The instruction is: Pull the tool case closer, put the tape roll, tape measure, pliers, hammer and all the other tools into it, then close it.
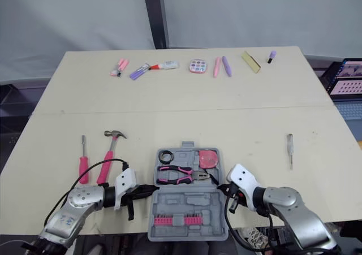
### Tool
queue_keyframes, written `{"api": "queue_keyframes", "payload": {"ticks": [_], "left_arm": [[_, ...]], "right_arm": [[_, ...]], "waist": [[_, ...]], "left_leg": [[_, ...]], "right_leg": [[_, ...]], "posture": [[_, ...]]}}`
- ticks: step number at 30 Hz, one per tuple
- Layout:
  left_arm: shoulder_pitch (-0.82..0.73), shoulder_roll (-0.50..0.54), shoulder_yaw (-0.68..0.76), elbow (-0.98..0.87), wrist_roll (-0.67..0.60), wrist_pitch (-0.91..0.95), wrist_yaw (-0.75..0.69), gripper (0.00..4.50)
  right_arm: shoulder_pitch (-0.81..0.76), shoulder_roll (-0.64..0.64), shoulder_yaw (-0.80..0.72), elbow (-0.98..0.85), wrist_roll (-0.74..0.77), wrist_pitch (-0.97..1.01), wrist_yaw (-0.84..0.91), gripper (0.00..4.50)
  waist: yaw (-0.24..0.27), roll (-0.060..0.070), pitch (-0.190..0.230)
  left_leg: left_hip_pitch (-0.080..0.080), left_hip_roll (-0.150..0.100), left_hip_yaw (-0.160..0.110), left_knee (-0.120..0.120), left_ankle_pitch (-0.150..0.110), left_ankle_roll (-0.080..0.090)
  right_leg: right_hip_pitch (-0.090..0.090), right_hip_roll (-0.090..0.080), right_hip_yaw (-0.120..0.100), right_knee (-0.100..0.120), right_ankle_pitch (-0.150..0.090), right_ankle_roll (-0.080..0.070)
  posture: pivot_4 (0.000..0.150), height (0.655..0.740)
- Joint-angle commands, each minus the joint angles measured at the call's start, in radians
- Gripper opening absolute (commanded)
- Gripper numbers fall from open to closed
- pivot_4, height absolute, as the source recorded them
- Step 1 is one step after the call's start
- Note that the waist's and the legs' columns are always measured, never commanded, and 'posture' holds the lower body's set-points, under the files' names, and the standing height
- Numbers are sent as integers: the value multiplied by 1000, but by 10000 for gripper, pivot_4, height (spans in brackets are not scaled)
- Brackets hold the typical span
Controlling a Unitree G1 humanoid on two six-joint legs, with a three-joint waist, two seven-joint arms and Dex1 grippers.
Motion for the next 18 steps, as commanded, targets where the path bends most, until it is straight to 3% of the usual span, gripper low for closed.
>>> {"api": "queue_keyframes", "payload": {"ticks": [1, 18], "left_arm": [[-11, -12, -3, 10, 0, -24, 4, 325], [-66, -28, 11, 64, -9, -27, 14, 325]], "right_arm": [[-10, 15, 12, -2, 0, -23, -9, 192], [-87, 53, 46, 65, -43, -36, -19, 192]], "waist": [[0, 0, 0], [-1, 0, -1]], "left_leg": [[0, 0, 0, 0, 0, 0], [0, 0, 0, 1, 0, 0]], "right_leg": [[0, 0, 0, 0, 0, 0], [0, 0, 0, 1, 0, 0]], "posture": [[1500, 7400], [1500, 7400]]}}
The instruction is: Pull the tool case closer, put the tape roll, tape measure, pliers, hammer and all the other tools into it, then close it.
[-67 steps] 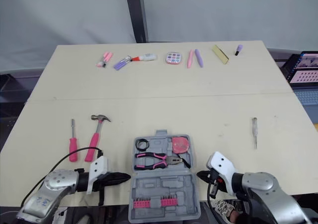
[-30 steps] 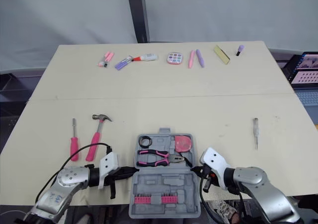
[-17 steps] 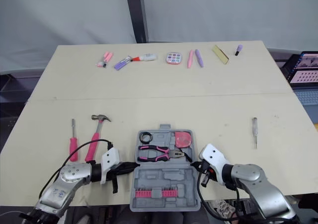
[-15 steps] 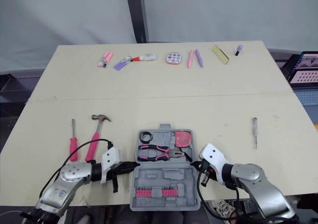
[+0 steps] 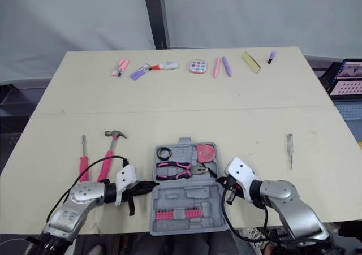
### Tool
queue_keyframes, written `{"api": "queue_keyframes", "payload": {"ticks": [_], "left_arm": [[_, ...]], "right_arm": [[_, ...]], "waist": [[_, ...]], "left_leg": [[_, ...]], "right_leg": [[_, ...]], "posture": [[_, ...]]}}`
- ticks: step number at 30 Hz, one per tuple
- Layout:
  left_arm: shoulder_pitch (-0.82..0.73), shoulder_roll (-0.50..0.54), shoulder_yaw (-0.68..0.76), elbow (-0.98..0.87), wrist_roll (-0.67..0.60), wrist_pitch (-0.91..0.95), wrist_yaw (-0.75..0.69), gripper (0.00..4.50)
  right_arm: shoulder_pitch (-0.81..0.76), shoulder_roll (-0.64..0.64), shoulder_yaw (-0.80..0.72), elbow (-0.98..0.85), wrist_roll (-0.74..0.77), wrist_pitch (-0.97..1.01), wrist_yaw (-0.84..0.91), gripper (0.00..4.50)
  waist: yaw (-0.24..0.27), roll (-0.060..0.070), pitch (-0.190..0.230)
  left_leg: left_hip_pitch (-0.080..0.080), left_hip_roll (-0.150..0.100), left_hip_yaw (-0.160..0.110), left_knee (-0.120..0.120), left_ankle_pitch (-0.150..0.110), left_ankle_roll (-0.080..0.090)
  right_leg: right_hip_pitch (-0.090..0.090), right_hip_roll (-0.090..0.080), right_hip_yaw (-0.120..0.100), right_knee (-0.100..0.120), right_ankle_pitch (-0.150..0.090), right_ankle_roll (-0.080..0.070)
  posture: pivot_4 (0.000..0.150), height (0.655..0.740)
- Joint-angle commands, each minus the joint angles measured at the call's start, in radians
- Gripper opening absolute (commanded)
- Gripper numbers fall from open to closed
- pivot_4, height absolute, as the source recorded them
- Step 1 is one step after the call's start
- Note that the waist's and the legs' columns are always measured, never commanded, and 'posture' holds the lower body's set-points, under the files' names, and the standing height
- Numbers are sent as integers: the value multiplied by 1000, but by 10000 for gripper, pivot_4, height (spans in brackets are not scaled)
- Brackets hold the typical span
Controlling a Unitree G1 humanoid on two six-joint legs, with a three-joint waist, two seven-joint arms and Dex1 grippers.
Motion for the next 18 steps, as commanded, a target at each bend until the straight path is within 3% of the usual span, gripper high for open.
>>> {"api": "queue_keyframes", "payload": {"ticks": [1, 18], "left_arm": [[-17, -19, 8, -5, -7, 0, 18, 325], [-78, -53, 17, 54, 0, -4, 37, 325]], "right_arm": [[-8, 17, 26, 2, -5, -18, -7, 192], [-82, 57, 33, 71, -30, -26, -13, 192]], "waist": [[0, 0, 0], [-1, -1, -1]], "left_leg": [[0, 0, 0, 0, 0, 0], [0, 0, 0, 2, 0, 0]], "right_leg": [[0, 0, 0, 0, 0, 0], [0, 0, 0, 3, 0, 0]], "posture": [[1500, 7400], [1500, 7400]]}}
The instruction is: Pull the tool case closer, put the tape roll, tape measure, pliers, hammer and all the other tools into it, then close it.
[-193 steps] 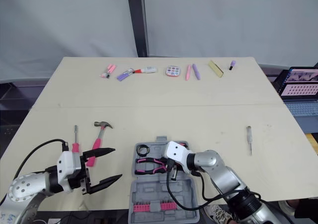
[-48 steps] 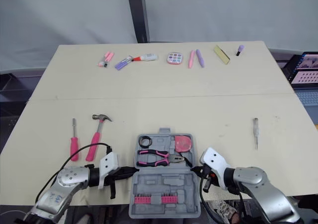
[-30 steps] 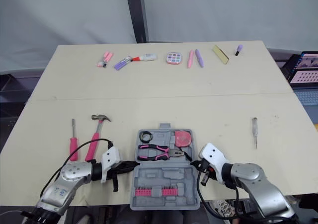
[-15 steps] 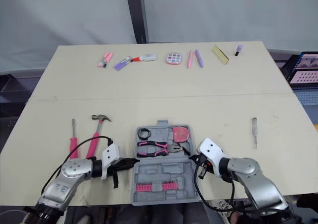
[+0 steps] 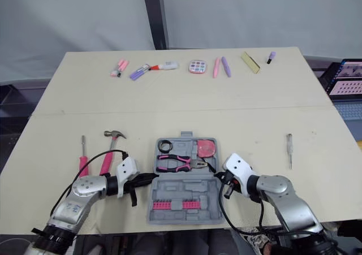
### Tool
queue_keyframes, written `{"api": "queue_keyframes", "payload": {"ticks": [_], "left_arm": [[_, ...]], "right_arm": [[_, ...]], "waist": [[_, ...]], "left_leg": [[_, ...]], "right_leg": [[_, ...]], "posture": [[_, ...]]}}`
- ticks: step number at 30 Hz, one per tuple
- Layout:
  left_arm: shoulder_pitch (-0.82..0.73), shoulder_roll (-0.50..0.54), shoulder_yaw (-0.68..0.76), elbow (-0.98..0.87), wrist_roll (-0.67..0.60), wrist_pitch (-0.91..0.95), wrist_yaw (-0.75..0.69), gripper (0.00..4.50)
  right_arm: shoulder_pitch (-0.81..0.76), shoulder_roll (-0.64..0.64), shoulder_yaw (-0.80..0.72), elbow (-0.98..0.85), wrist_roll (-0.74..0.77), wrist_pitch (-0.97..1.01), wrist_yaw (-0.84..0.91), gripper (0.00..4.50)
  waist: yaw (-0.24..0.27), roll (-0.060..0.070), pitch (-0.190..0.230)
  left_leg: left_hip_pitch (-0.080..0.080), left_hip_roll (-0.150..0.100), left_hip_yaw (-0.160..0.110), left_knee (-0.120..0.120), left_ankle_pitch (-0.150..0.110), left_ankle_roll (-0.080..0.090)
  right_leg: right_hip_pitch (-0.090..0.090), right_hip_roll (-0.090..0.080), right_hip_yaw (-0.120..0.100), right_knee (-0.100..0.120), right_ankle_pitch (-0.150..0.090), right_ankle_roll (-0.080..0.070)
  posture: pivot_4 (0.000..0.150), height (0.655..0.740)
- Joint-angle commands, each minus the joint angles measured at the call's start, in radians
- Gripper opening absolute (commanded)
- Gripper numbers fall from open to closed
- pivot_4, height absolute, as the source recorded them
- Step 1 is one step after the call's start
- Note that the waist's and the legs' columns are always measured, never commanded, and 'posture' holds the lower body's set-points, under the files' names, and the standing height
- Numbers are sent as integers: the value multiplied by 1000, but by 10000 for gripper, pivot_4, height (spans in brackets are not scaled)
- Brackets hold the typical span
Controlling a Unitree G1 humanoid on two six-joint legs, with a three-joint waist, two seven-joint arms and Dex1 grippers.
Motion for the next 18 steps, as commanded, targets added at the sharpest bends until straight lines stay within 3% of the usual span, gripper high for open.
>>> {"api": "queue_keyframes", "payload": {"ticks": [1, 18], "left_arm": [[-10, -17, -2, -14, -3, -12, 9, 325], [-25, -22, 15, 7, -4, -16, 22, 325]], "right_arm": [[-21, 21, 25, 9, -3, -10, -11, 192], [-68, 43, 20, 52, -8, -18, -7, 192]], "waist": [[0, 0, 0], [-1, 0, 0]], "left_leg": [[0, 0, 0, 0, 0, 0], [0, 0, 0, 0, 0, 0]], "right_leg": [[0, 0, 0, 0, 0, 0], [0, 0, 0, 0, 0, 0]], "posture": [[1500, 7400], [1500, 7400]]}}
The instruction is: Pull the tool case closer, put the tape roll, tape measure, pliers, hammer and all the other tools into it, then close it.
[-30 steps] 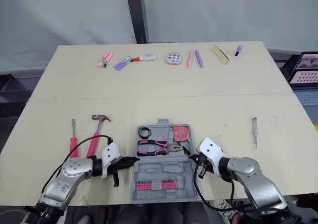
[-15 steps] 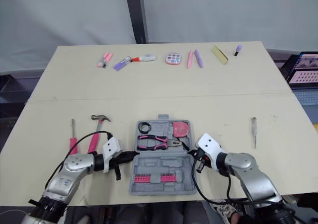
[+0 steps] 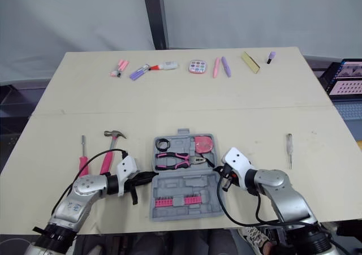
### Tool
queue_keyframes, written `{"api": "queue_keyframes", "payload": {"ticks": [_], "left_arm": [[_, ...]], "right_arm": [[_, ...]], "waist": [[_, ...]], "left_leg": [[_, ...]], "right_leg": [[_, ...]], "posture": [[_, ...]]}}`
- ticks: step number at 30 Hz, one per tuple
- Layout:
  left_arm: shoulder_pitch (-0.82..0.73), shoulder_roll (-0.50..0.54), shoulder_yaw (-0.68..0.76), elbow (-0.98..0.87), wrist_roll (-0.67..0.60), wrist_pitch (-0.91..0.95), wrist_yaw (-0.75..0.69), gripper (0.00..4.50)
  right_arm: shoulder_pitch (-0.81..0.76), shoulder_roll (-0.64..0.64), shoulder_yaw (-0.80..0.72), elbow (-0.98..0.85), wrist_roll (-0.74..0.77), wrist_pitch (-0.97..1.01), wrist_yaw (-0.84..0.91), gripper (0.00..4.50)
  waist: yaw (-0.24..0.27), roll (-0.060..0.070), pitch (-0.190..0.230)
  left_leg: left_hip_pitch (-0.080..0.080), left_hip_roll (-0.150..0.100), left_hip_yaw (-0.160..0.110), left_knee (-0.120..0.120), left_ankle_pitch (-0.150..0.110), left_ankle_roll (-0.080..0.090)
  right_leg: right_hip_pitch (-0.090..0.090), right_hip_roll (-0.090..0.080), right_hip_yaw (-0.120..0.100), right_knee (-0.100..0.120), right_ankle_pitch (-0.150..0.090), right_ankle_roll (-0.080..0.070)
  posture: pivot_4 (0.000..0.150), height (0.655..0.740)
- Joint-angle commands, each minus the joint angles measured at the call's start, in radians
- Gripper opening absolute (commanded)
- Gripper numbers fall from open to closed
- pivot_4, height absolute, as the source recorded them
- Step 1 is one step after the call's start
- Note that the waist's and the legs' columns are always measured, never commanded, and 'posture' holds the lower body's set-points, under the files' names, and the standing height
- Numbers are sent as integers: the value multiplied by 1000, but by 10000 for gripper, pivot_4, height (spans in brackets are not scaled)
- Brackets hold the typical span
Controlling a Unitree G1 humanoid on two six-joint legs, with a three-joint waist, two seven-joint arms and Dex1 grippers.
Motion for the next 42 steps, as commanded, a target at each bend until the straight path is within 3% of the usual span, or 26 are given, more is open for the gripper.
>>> {"api": "queue_keyframes", "payload": {"ticks": [1, 42], "left_arm": [[-22, -17, 11, 3, -5, -15, 17, 325], [-17, -25, 29, -8, -14, 4, 24, 325]], "right_arm": [[-13, 20, 22, -3, 1, -14, -8, 192], [-17, 17, 22, 23, -15, -16, -7, 192]], "waist": [[0, 0, 0], [-3, 0, 0]], "left_leg": [[0, 0, 0, 0, 0, 0], [-1, 0, 0, 0, 0, 0]], "right_leg": [[0, 0, 0, 0, 0, 0], [-1, 0, 0, 1, 0, 0]], "posture": [[1500, 7400], [1500, 7400]]}}
